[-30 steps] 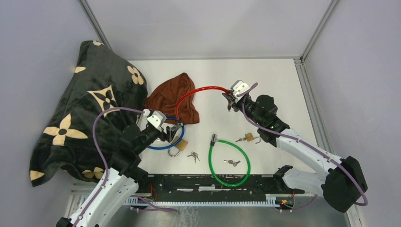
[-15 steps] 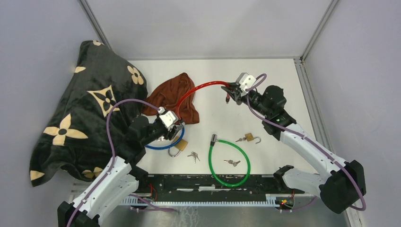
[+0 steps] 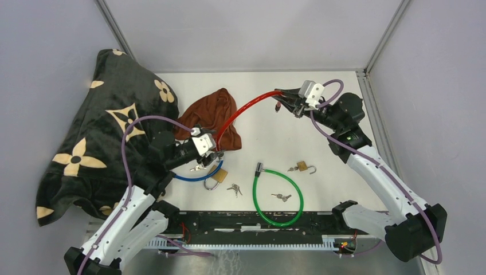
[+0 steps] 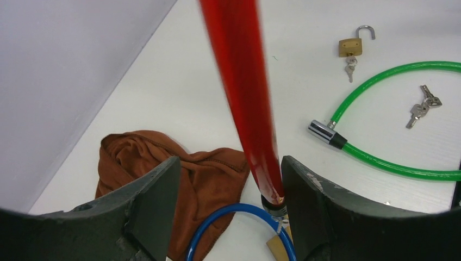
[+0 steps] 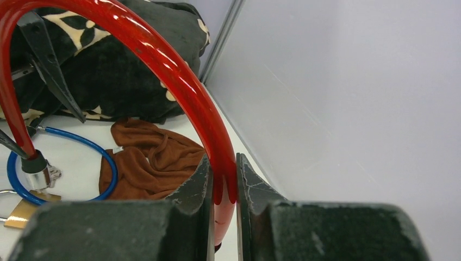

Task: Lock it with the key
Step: Adjust the lock.

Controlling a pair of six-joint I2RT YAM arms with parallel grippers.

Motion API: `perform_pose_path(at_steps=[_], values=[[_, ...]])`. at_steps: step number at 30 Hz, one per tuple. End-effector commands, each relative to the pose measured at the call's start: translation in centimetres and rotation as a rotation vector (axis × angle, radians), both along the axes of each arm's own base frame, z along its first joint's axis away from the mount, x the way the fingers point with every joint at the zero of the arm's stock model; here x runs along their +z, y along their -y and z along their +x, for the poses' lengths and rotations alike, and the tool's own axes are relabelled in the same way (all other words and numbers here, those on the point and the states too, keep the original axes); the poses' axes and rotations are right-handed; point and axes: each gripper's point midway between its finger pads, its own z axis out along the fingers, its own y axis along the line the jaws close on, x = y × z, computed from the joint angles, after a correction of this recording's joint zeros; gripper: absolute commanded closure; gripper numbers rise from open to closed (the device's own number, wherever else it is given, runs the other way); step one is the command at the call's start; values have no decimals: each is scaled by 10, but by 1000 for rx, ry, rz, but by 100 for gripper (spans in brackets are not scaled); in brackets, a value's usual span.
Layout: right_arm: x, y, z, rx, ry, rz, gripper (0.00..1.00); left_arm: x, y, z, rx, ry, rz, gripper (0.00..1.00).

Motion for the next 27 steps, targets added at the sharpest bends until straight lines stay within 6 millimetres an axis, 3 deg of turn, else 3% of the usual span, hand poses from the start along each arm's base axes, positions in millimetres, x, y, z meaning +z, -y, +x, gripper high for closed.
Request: perform_pose_path(at_steps=[1,4,6,10,11,13,16,18,23,25,27], values=[[50,2,-22,69,127,41,100,6,1,3,-30,34,44,27],[49,1,-21,76,109,49,100,-2,7,-2,-76,7,46,36],[47,0,-21,84,98,54,100,-9,14,-14,-157,-9,38,48],[39,-1,-18,87,66,54,100,-7,25,-29,-220,-93,-44,93],[35,-1,-17,80,49,54,100,-6,24,-26,-185,-118,-64,97],[24,2,-13,51,8,60,100,-5,17,-10,-68,-144,-102,98],[0,3,-14,40,-77,83,100,-2,-18,36,309,-185,-216,98],[-22,1,-15,55,-164,86,93,0,-39,52,489,-196,-272,98],[-83,-20,-27,111,-374,119,47,7,-59,58,658,-250,-466,98],[-103,-26,-21,52,-422,102,36,3,-60,58,693,-309,-525,98],[-113,-27,-11,-38,-442,86,32,-2,-61,58,716,-341,-553,98]])
